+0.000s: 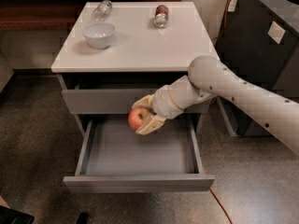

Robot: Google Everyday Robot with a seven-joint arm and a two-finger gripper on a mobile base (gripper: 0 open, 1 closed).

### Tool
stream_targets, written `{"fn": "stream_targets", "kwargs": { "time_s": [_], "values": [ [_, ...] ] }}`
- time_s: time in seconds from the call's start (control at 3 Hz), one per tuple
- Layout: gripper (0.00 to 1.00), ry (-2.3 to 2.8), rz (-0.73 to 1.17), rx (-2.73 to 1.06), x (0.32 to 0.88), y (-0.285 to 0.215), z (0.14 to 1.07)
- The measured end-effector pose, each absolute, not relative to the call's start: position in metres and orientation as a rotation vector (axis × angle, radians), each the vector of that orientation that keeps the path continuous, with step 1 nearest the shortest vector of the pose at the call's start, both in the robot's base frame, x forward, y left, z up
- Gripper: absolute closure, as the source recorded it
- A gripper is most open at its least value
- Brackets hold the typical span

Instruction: Pick apple from middle drawer and place on counter

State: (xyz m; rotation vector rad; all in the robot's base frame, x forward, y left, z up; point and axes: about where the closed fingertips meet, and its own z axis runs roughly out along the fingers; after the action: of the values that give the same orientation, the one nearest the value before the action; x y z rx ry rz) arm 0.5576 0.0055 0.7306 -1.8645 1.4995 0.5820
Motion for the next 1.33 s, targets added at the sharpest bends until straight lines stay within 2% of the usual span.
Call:
{"fn": "stream_targets", "kwargs": {
  "time_s": [1.33],
  "values": [
    [1.0,1.503,0.629,-1.798,0.649,-0.06,0.87]
  ]
}}
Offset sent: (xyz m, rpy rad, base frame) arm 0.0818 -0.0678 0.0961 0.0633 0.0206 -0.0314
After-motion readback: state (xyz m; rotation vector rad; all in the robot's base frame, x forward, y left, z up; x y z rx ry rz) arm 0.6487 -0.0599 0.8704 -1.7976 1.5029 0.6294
